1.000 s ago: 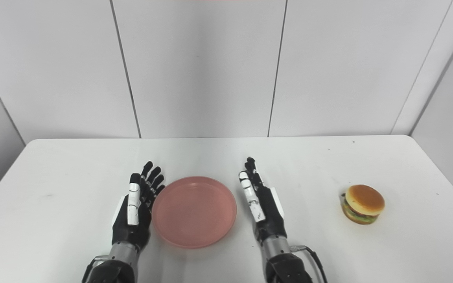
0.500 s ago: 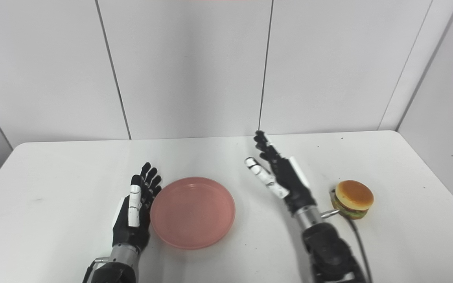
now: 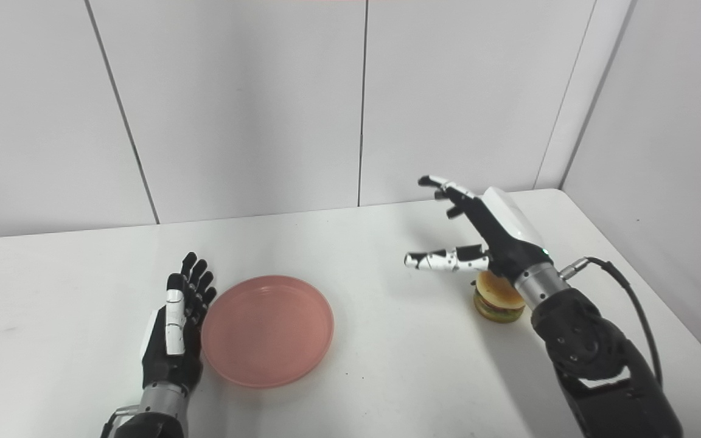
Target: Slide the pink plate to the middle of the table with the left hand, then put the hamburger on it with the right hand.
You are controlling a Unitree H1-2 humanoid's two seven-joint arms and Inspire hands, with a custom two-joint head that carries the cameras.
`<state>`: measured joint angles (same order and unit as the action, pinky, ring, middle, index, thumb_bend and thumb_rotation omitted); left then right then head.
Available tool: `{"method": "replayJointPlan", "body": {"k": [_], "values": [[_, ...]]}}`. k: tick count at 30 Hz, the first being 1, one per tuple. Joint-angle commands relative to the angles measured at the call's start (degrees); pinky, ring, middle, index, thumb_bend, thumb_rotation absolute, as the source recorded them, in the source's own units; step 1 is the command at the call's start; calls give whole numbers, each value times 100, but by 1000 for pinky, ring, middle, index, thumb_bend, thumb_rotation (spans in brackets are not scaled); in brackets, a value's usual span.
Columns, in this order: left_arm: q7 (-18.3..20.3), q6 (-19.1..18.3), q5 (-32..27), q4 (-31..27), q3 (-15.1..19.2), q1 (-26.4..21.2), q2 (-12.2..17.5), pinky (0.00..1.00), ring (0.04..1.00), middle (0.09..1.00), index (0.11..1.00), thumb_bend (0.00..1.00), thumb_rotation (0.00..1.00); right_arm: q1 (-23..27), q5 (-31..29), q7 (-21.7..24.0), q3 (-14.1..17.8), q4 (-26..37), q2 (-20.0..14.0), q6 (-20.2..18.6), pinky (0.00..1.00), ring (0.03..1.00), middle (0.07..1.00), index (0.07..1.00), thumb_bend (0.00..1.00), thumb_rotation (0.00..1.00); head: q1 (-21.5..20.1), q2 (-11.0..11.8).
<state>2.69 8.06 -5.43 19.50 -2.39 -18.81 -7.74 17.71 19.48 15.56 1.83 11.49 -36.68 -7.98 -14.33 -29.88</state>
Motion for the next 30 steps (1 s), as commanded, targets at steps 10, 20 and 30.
{"method": "replayJointPlan", "body": {"k": [10, 20, 30], "values": [[300, 133, -205, 404, 65, 216, 291, 1000, 1000, 1000, 1000, 742, 1000, 228, 982, 835, -195, 228, -817, -1074, 797, 912, 914, 880, 961, 327, -291, 9], [249, 163, -138, 419, 40, 199, 287, 1000, 999, 1000, 1000, 726, 1000, 191, 1583, 686, -410, -175, -1004, -705, 967, 946, 916, 895, 992, 396, -313, 13], [249, 85, -139, 329, 16, 235, 290, 1000, 998, 1000, 1000, 722, 1000, 218, 1690, 640, -599, -855, -1007, -433, 963, 945, 916, 901, 978, 432, -270, 4]]}}
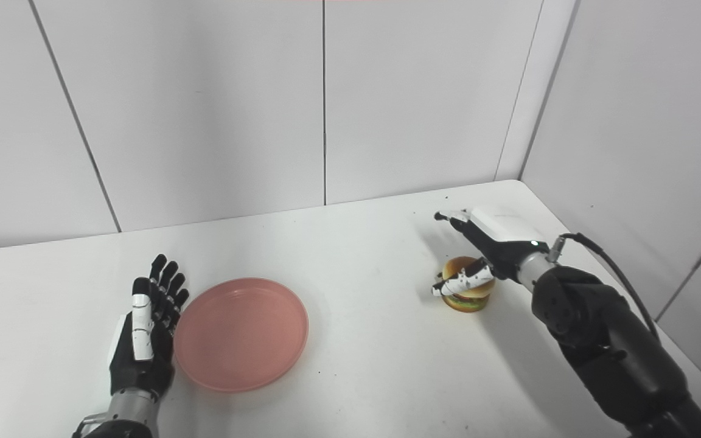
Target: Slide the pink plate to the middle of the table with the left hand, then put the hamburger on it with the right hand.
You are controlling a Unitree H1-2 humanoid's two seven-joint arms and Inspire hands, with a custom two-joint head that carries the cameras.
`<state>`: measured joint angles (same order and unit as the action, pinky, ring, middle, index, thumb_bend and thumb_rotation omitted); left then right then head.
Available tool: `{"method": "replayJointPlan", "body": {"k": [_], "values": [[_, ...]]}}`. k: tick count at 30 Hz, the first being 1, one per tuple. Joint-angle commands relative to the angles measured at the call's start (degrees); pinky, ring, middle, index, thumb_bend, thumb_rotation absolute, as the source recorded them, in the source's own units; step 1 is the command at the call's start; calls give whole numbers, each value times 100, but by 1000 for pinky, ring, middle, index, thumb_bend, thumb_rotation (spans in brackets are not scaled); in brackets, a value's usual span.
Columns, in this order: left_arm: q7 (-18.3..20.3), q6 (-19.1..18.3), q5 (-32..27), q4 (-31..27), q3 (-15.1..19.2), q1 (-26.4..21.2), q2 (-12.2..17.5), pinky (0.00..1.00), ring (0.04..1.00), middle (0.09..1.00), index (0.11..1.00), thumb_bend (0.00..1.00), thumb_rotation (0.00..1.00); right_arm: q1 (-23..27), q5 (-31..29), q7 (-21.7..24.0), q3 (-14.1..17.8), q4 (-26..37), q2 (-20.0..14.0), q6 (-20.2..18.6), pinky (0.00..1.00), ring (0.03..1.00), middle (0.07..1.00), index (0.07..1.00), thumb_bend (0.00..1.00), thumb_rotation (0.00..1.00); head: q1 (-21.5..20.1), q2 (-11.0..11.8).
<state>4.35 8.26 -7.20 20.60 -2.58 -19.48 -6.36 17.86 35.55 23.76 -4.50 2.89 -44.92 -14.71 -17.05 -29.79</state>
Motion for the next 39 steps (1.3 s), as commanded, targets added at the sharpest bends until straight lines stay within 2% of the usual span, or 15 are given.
{"method": "replayJointPlan", "body": {"k": [1, 5, 7, 9, 15, 16, 17, 19, 20, 22, 24, 32, 35, 38, 39], "values": [[70, 47, 49, 196, 34, 309, 151, 1000, 998, 1000, 1000, 720, 1000, 206, 88, -204, 15, -60, -182, 277, 959, 945, 916, 901, 979, 435, 7, -5], [73, 103, 34, 205, 41, 325, 138, 1000, 995, 1000, 1000, 720, 1000, 194, -112, -312, 64, -396, -124, 443, 923, 938, 919, 893, 978, 416, 12, -12], [72, 124, 37, 206, 37, 332, 130, 1000, 991, 1000, 1000, 720, 1000, 188, -287, -354, 113, -533, -92, 561, 791, 904, 915, 883, 961, 366, 28, -21], [88, 125, 28, 207, 32, 336, 130, 1000, 992, 1000, 1000, 723, 1000, 194, -340, -369, 104, -625, -63, 560, 744, 887, 916, 874, 951, 343, 31, -23], [79, 98, 27, 173, 26, 357, 107, 1000, 990, 1000, 998, 728, 1000, 234, -359, -270, -2, -674, -20, 394, 803, 918, 923, 859, 936, 334, 67, -29], [85, 96, 17, 166, 26, 362, 103, 1000, 992, 1000, 999, 724, 1000, 228, -380, -344, 18, -686, 7, 448, 784, 888, 906, 843, 907, 303, 67, -29], [76, 83, 18, 161, 27, 363, 96, 1000, 993, 1000, 1000, 722, 1000, 219, -409, -448, 46, -712, 33, 552, 737, 829, 875, 817, 879, 255, 77, -31], [60, 56, 31, 147, 21, 361, 88, 1000, 995, 1000, 1000, 721, 1000, 195, -450, -782, 154, -789, 130, 749, 608, 672, 739, 711, 762, 126, 86, -33], [56, 47, 41, 140, 16, 361, 87, 1000, 999, 1000, 1000, 717, 1000, 183, -461, -968, 213, -832, 185, 832, 508, 550, 576, 560, 604, 41, 86, -33], [20, -24, 46, 108, 21, 362, 65, 1000, 998, 1000, 1000, 720, 1000, 158, -446, -1362, 321, -881, 302, 985, 466, 508, 528, 514, 559, 16, 90, -38], [0, -56, 43, 98, 27, 359, 48, 1000, 1000, 1000, 1000, 721, 1000, 166, -449, -1510, 352, -892, 347, 1068, 433, 484, 509, 483, 534, 3, 99, -32], [-38, -5, 85, 99, -5, 385, 12, 1000, 985, 998, 997, 729, 1000, 186, -479, -1718, 408, -683, 466, 1121, 411, 469, 499, 482, 527, 0, 195, -32], [-12, -76, 83, 32, -36, 399, 5, 1000, 991, 1000, 1000, 724, 1000, 179, -370, -1901, 375, -513, 496, 1310, 374, 433, 454, 531, 521, 0, 274, -47], [-30, -115, 100, -33, -67, 433, -23, 1000, 993, 1000, 1000, 721, 1000, 192, -357, -1888, 373, -237, 576, 1255, 340, 405, 448, 529, 522, 0, 469, -69], [-58, -127, 112, -53, -76, 447, -52, 1000, 993, 1000, 1000, 722, 1000, 184, -381, -1852, 386, -129, 597, 1225, 339, 404, 448, 529, 522, 0, 734, -103]]}}
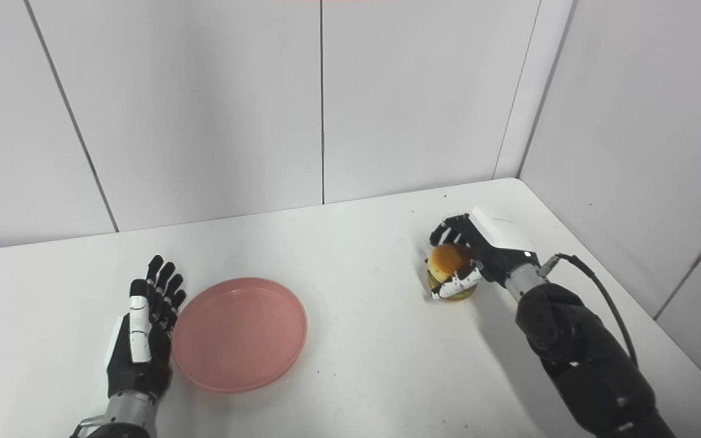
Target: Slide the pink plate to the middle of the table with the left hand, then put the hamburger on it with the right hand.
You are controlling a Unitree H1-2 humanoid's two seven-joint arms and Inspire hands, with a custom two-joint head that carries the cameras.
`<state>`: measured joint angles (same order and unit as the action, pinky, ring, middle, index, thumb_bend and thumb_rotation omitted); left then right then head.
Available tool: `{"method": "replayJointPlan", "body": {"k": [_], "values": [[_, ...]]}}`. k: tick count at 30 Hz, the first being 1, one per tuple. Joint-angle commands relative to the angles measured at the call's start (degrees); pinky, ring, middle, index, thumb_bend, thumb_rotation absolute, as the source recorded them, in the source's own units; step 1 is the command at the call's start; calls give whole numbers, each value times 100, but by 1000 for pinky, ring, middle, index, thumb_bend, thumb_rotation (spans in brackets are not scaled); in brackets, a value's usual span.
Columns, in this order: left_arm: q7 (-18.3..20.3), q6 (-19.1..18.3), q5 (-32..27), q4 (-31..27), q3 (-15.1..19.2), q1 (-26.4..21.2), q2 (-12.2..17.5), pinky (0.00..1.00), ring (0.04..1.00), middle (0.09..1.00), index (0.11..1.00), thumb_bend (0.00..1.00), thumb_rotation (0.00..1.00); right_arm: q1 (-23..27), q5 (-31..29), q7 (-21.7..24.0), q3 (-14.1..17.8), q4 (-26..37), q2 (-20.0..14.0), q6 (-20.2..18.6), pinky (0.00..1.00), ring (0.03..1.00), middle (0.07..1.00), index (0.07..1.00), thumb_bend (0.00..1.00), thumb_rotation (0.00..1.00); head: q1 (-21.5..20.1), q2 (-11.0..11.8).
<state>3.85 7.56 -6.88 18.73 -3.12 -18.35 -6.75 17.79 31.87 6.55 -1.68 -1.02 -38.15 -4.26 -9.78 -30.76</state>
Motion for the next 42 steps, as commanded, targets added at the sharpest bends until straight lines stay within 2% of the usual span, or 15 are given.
{"method": "replayJointPlan", "body": {"k": [1, 2, 5, 10, 12, 15, 17, 25, 30, 35, 42], "values": [[-32, -48, 98, 139, -29, 338, -33, 1000, 991, 1000, 1000, 724, 1000, 191, -41, -113, 107, 352, -56, 200, 330, 397, 448, 526, 522, 0, 7, -6], [-44, -16, 135, 144, -55, 343, -56, 1000, 989, 1000, 1000, 725, 1000, 199, -116, -151, 113, 401, -25, 353, 325, 392, 447, 525, 523, 0, 294, -25], [-110, 73, 260, 184, -130, 346, -168, 1000, 995, 1000, 1000, 737, 1000, 300, -335, -319, 79, 317, 67, 1030, 312, 375, 440, 521, 523, 0, 741, 3], [-363, 44, 389, 233, -153, 330, -424, 1000, 999, 995, 1000, 746, 1000, 597, -475, -355, -76, 171, 297, 1740, 312, 377, 449, 516, 524, 0, 1059, 27], [-515, 84, 499, 304, -162, 317, -531, 1000, 996, 992, 1000, 744, 1000, 743, -419, -277, -191, 188, 381, 1840, 318, 387, 455, 515, 524, 0, 1219, 53], [-690, 192, 694, 402, -239, 287, -612, 1000, 984, 986, 1000, 713, 1000, 948, -363, -25, -395, 368, 531, 1747, 326, 394, 455, 514, 524, 0, 1478, 52], [-768, 210, 765, 443, -294, 272, -649, 997, 984, 988, 999, 707, 1000, 1085, -483, 104, -524, 386, 639, 1908, 318, 383, 454, 520, 520, 0, 1607, 43], [-883, 193, 881, 576, -396, 190, -645, 984, 985, 992, 998, 711, 1000, 1472, -677, 712, -1060, 421, 1176, 1954, 380, 415, 471, 533, 515, 0, 1816, 53], [-906, 253, 882, 617, -397, 171, -615, 972, 983, 988, 992, 709, 1000, 1686, -350, 1153, -1497, 334, 1523, 1615, 323, 388, 467, 539, 512, 0, 1845, 72], [-942, 325, 898, 657, -403, 152, -606, 971, 981, 987, 990, 719, 1000, 1716, -173, 1370, -1672, 129, 1695, 1577, 284, 366, 473, 543, 509, 0, 1820, 65], [-926, 280, 892, 530, -439, 223, -582, 970, 982, 990, 994, 707, 1000, 1710, 34, 1373, -1829, -312, 1764, 1808, 307, 372, 475, 545, 509, 0, 1757, 50]]}}
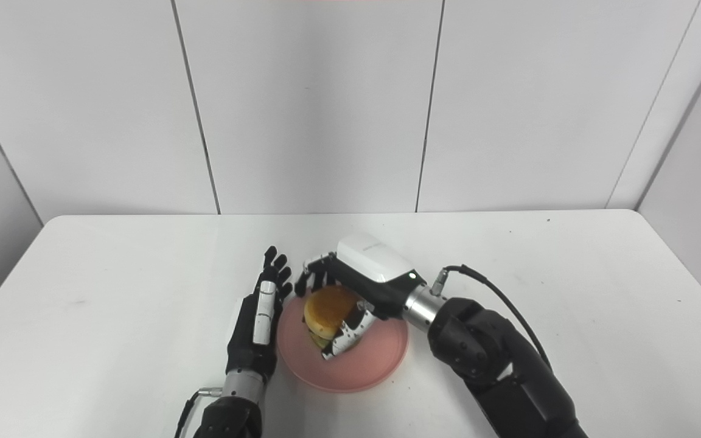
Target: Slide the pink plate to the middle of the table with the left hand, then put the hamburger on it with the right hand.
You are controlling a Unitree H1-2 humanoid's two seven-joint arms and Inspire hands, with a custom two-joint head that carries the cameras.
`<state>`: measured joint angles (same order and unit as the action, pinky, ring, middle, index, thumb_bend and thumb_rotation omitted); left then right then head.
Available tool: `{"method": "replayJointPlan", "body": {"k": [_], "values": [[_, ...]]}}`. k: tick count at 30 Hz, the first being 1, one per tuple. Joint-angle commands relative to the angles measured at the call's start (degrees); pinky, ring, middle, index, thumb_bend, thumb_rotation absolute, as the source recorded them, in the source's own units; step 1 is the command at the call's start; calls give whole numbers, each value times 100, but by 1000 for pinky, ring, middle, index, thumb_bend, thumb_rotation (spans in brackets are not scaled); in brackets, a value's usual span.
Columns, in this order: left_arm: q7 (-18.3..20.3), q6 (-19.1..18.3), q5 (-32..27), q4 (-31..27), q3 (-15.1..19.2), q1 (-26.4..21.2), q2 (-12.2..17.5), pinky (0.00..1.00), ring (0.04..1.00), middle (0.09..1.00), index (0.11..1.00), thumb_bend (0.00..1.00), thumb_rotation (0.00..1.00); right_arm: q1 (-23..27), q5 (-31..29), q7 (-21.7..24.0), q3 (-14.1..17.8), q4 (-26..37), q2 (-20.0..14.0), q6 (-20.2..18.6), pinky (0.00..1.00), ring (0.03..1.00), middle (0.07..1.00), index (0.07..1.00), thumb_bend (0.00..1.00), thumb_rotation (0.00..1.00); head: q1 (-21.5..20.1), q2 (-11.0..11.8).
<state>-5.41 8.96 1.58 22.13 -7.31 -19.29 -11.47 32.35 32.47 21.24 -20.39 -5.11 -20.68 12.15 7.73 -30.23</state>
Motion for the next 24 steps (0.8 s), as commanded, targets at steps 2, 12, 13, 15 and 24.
{"method": "replayJointPlan", "body": {"k": [2, 12, 13, 15, 24], "values": [[54, 42, 12, 102, -32, 344, -94, 970, 985, 993, 997, 711, 1000, 267, 85, -72, -43, -36, -6, 192, 310, 374, 475, 545, 510, 0, -6, -7], [59, 81, -95, 83, 4, 386, -133, 989, 992, 999, 1000, 694, 1000, 286, 310, -51, -186, -252, -48, 143, 299, 370, 470, 548, 509, 0, -26, -21], [44, 113, -65, 97, -15, 384, -119, 983, 990, 996, 1000, 689, 1000, 287, 339, -50, -190, -257, -51, 130, 299, 370, 468, 549, 509, 0, -26, -21], [34, 138, -75, 107, -18, 387, -118, 979, 988, 995, 1000, 691, 1000, 291, 362, -94, -193, -322, -64, 193, 294, 368, 465, 549, 508, 0, -26, -21], [90, 223, -175, 133, -4, 384, -116, 998, 1000, 1000, 1000, 693, 1000, 102, 322, -335, -26, -73, -34, 291, 532, 613, 658, 678, 670, 151, -36, -4]]}}
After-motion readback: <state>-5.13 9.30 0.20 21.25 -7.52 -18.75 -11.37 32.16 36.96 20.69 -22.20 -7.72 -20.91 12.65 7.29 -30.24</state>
